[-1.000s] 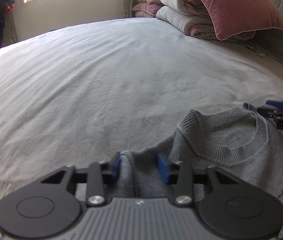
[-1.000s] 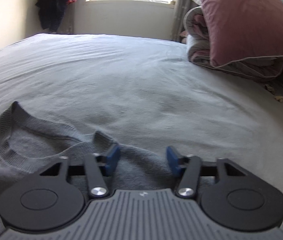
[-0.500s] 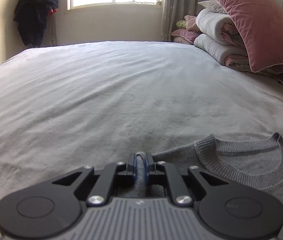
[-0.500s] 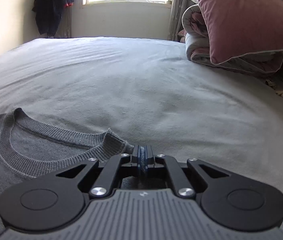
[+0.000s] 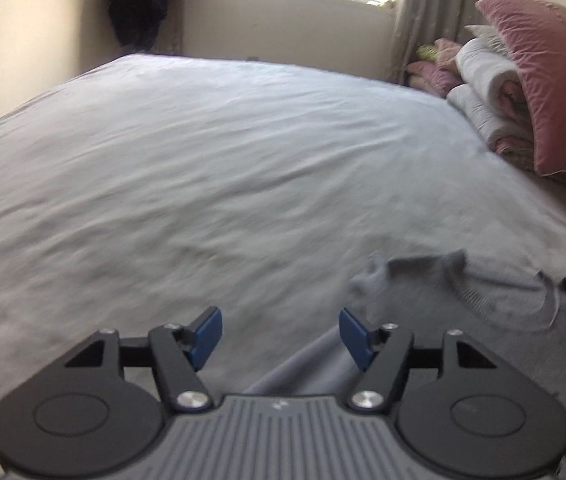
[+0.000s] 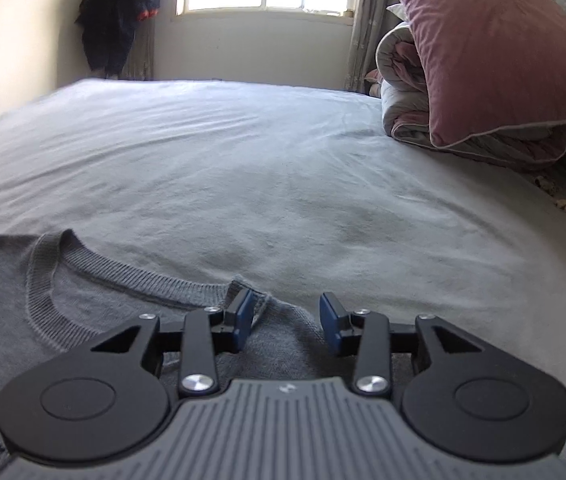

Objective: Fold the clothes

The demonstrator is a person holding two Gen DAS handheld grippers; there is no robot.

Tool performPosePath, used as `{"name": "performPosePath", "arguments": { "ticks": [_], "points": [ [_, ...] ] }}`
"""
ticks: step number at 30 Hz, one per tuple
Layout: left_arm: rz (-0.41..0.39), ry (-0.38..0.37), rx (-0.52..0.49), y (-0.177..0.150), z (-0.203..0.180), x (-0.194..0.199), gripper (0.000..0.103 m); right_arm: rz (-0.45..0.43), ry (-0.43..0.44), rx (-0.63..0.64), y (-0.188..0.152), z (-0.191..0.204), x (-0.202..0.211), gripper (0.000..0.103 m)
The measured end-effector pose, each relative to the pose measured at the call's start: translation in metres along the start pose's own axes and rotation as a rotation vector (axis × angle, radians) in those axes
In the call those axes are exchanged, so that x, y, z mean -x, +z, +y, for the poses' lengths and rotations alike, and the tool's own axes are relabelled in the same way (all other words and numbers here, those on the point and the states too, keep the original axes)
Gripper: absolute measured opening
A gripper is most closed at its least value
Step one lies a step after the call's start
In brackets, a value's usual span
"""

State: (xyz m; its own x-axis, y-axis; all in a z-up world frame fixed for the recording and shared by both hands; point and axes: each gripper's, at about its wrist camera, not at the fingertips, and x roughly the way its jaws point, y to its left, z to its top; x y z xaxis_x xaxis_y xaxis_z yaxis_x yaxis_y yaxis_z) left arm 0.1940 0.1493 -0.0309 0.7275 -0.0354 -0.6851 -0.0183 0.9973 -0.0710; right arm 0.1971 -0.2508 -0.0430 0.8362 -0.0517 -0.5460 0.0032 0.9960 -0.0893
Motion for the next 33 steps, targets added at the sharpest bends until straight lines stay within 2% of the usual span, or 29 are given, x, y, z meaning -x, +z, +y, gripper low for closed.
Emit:
{"name": "performPosePath", "arguments": {
  "ticks": [2, 4, 7, 9, 11, 12, 13, 14, 18, 21, 24, 28, 31, 32, 33],
  "points": [
    [0.037, 0.039, 0.024, -0.006, 0.017, 0.002, 0.067, -0.012, 0.013, 0.007, 0.009, 0.002, 0.018, 0.041],
    [0.078, 0.044, 0.090, -0.012, 0.033, 0.001, 0.066, -0.036, 0.054, -0.009, 0.020, 0.005, 0.039, 0.043],
    [0.129, -0.059, 0.170, -0.021, 0.047, -0.004, 0.067, -0.054, 0.130, -0.027, 0.034, 0.017, 0.064, 0.050],
    [0.123, -0.124, 0.207, -0.026, 0.052, -0.008, 0.070, -0.054, 0.178, -0.012, 0.044, 0.034, 0.074, 0.050],
    [0.101, -0.153, 0.239, -0.030, 0.053, -0.012, 0.066, -0.056, 0.226, -0.001, 0.055, 0.051, 0.082, 0.051],
    [0.087, -0.159, 0.240, -0.031, 0.051, -0.013, 0.033, -0.056, 0.261, -0.006, 0.059, 0.061, 0.085, 0.051],
    [0.075, -0.177, 0.240, -0.032, 0.049, -0.013, 0.010, -0.059, 0.302, -0.016, 0.063, 0.070, 0.086, 0.051],
    [0.065, -0.200, 0.243, -0.032, 0.047, -0.013, 0.004, -0.057, 0.349, -0.026, 0.065, 0.079, 0.087, 0.051],
    [-0.057, -0.272, 0.144, -0.036, 0.023, 0.009, 0.004, -0.025, 0.487, -0.062, 0.055, 0.117, 0.072, 0.051],
    [-0.133, -0.368, -0.063, -0.042, -0.008, 0.027, 0.004, -0.001, 0.550, -0.107, 0.041, 0.130, 0.056, 0.051],
    [-0.095, -0.494, -0.252, -0.053, -0.036, 0.027, 0.005, -0.014, 0.630, -0.173, 0.026, 0.128, 0.044, 0.050],
    [-0.024, -0.490, -0.416, -0.070, -0.065, 0.014, 0.007, 0.033, 0.762, -0.232, 0.024, 0.128, 0.029, 0.047],
    [-0.022, -0.481, -0.399, -0.071, -0.066, 0.020, 0.022, 0.042, 0.809, -0.234, 0.022, 0.130, 0.026, 0.045],
    [-0.017, -0.468, -0.377, -0.069, -0.064, 0.023, 0.034, 0.062, 0.813, -0.245, 0.020, 0.130, 0.021, 0.044],
    [-0.009, -0.448, -0.347, -0.067, -0.060, 0.026, 0.040, 0.080, 0.813, -0.255, 0.019, 0.129, 0.017, 0.044]
  ]
}}
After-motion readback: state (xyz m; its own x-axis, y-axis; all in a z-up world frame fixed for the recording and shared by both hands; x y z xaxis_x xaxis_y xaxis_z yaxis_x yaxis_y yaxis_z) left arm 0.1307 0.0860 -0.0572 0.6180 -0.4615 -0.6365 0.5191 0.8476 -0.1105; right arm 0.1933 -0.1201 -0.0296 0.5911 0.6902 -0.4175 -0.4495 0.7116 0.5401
